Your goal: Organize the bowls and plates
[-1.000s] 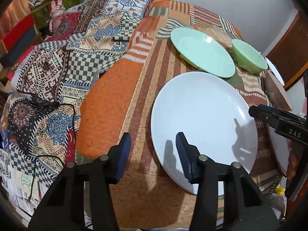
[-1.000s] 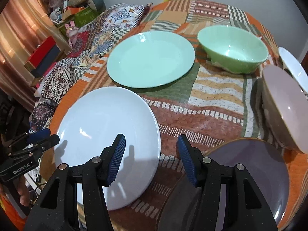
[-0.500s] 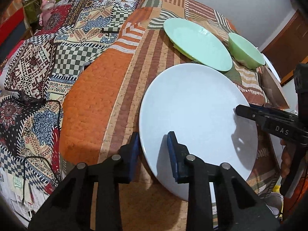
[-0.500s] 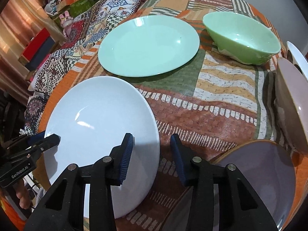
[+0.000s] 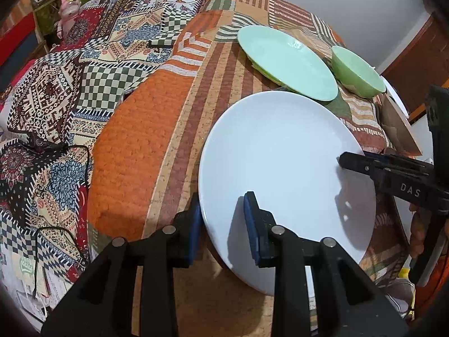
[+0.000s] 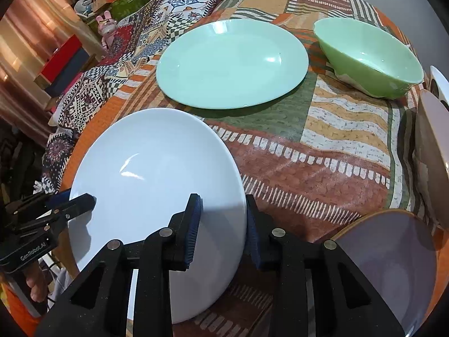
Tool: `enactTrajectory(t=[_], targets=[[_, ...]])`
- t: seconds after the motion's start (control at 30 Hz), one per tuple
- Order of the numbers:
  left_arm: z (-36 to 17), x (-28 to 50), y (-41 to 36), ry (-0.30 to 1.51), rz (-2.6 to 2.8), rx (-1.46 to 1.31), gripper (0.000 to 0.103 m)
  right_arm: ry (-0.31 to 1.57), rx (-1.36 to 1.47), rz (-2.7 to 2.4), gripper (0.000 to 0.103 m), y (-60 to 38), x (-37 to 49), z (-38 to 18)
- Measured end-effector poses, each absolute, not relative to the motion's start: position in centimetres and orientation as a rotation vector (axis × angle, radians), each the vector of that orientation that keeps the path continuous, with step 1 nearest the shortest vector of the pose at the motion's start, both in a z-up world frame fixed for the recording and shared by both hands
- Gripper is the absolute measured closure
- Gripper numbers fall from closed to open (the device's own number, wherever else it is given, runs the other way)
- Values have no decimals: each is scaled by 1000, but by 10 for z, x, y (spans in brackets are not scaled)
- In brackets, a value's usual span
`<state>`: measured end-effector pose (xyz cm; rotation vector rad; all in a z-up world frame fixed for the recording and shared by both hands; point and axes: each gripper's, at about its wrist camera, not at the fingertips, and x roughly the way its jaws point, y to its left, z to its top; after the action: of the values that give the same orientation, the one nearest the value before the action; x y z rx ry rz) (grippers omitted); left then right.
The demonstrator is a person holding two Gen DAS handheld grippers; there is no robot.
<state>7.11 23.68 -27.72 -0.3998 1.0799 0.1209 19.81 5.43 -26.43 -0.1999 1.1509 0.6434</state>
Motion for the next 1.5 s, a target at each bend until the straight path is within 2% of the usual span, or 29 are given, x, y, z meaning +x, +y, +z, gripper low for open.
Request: enactTrajectory(t=[0.5, 1.5], targets=[[-258, 58, 238, 1041, 174, -401, 74, 1118, -165, 679, 78, 53, 185, -248], [-166, 51, 178, 859, 126, -295, 74, 926, -30, 657, 78, -10, 163, -182]])
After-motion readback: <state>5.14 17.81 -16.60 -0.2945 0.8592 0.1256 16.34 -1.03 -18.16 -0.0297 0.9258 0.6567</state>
